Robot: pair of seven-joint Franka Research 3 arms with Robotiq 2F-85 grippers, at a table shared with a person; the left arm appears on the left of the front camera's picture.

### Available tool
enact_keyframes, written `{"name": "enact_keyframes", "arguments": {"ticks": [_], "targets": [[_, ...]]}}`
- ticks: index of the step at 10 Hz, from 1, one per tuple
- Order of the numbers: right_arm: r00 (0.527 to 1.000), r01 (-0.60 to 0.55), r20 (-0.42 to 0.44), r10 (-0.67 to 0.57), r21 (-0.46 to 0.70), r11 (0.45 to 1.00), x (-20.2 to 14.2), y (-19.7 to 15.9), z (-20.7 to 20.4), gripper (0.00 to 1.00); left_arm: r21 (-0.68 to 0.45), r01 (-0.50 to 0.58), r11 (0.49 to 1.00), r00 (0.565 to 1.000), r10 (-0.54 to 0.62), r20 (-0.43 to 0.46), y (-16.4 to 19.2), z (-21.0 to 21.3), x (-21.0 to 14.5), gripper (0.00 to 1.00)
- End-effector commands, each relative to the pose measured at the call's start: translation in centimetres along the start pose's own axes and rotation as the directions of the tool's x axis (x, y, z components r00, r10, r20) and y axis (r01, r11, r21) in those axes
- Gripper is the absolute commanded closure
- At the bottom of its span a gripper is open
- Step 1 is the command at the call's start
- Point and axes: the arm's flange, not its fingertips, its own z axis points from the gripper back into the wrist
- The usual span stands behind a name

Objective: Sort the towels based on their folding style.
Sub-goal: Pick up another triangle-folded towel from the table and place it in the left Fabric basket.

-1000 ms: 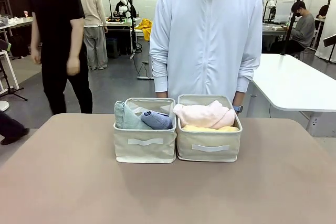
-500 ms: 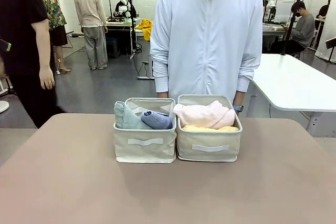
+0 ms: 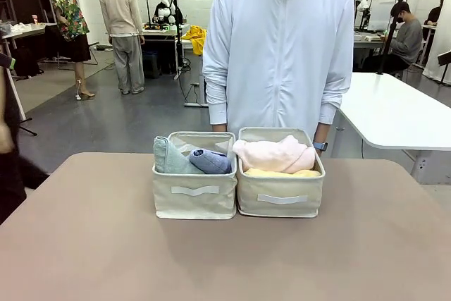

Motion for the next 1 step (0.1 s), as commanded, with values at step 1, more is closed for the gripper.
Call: {"name": "enact_keyframes", "arguments": {"ticks": [1], "targets": [[1.0,-0.016,-0.005,0.016,0.013,1.0,-0.34,0.08,0.06,0.0,0.003,0.0,1.0,1.0,0.0,0.006,-0.24,-0.01,0.12,0.0]]}}
